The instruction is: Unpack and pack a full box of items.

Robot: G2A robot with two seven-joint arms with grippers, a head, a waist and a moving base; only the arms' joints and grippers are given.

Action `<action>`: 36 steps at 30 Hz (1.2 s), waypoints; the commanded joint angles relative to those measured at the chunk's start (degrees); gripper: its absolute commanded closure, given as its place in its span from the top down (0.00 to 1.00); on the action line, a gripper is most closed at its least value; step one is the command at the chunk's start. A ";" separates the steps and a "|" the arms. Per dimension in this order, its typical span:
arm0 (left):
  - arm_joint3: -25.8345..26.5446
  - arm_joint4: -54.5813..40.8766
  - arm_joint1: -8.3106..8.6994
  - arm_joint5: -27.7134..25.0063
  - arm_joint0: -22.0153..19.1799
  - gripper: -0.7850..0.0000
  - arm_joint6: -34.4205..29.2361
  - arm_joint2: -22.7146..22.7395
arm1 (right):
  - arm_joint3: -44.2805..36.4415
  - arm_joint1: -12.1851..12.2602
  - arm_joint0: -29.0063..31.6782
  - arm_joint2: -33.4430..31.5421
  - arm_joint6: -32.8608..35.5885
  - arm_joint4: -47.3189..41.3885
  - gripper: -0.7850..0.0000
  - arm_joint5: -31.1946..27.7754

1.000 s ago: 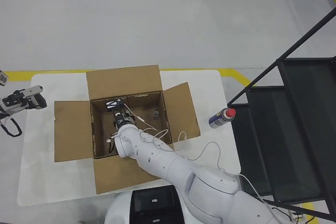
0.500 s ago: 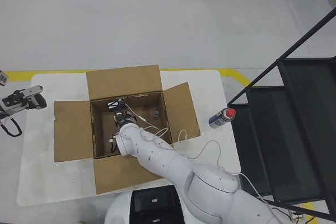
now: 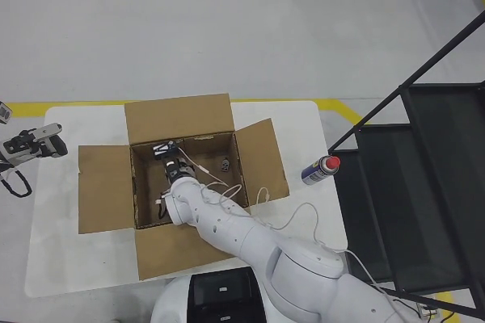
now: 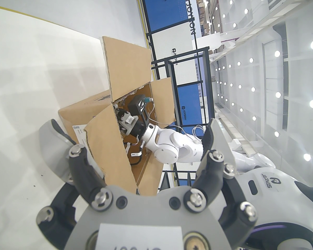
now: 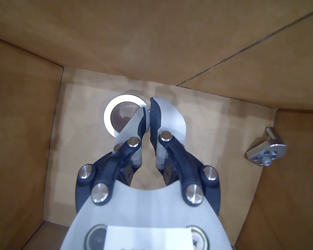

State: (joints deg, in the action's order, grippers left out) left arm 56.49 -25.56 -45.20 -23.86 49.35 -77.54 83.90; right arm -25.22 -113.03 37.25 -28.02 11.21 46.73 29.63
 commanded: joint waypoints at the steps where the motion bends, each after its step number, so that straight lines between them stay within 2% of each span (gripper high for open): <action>1: 0.00 0.00 0.00 0.00 0.00 1.00 0.00 0.00 | -0.64 0.15 0.29 -0.09 -0.27 0.46 0.00 0.61; 8: 0.00 0.00 0.00 0.00 0.00 1.00 0.00 0.00 | -3.77 1.07 1.87 -0.75 -0.32 3.27 0.00 1.60; 14: 0.00 0.00 0.00 0.00 0.00 1.00 0.00 0.00 | -8.62 3.35 3.64 -2.23 1.21 7.20 0.00 -0.10; 23: 0.00 0.00 0.00 0.00 0.00 1.00 0.00 0.00 | -23.01 9.45 8.67 -7.51 7.77 16.98 0.00 -1.04; 31: 0.00 0.00 0.00 0.00 0.00 1.00 0.00 0.00 | -42.02 15.62 17.49 -13.40 17.89 30.46 0.00 -8.66; 36: 0.00 0.00 0.00 0.00 0.00 1.00 0.00 0.00 | -51.43 18.28 22.62 -17.13 21.98 36.34 0.00 -15.25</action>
State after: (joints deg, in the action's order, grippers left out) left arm 56.49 -25.56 -45.20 -23.86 49.35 -77.54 83.90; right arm -75.12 -95.10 59.12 -44.49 32.73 82.60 15.82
